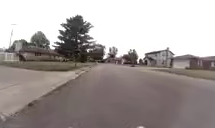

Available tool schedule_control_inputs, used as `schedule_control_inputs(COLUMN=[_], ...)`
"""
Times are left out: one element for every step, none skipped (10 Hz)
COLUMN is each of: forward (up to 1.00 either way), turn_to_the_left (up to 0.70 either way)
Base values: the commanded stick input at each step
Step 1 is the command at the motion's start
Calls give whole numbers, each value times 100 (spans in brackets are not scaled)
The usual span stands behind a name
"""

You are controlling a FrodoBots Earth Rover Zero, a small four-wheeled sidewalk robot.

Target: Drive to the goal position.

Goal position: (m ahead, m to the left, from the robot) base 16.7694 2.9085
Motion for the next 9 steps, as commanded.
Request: schedule_control_inputs(forward=[70, 70, 70, 70, 70, 70, 70, 70, 70], turn_to_the_left=[0, 0, 0, 0, 0, 0, 0, 1, 1])
